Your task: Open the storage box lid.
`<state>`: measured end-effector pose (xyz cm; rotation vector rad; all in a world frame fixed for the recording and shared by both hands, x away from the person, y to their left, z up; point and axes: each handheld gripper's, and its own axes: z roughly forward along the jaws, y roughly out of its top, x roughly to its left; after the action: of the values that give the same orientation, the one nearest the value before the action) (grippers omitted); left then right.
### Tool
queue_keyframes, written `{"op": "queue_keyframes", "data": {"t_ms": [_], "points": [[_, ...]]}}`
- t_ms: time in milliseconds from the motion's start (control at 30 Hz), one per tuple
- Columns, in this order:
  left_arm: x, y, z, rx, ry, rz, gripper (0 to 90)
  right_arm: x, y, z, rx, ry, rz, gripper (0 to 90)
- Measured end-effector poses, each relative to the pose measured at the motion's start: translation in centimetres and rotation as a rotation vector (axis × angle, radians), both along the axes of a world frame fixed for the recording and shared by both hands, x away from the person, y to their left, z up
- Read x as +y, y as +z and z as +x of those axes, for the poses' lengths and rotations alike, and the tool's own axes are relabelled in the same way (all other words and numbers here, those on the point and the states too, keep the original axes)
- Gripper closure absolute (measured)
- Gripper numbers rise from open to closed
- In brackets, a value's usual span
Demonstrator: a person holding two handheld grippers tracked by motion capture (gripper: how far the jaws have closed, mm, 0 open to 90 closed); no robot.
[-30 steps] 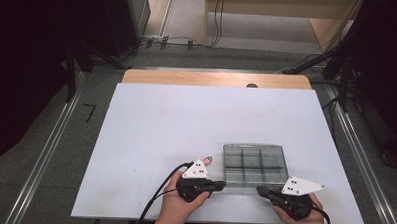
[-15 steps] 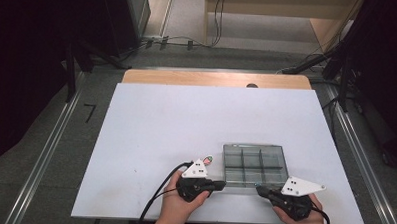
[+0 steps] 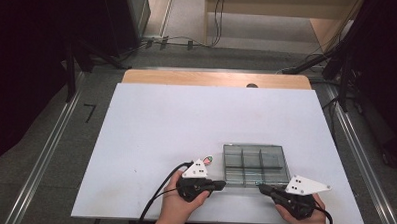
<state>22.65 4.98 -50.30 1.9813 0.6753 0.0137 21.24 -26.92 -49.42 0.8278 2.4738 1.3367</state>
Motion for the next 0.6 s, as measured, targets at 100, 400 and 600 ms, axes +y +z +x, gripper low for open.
{"op": "queue_keyframes", "data": {"t_ms": [100, 400, 600], "points": [[0.0, 0.0, 0.0, -0.004, 0.003, -0.001, 88.9, -0.1, 0.2, -0.1, -0.014, -0.001, 0.008, 88.3], [-0.2, 0.7, 0.1, -0.025, 0.007, -0.033, 88.9, -0.3, 0.8, -0.1, -0.044, -0.008, 0.025, 88.3], [-0.4, 1.4, 0.4, -0.056, 0.015, -0.063, 88.9, -0.2, 1.1, 0.0, -0.057, -0.019, 0.033, 88.3]]}}
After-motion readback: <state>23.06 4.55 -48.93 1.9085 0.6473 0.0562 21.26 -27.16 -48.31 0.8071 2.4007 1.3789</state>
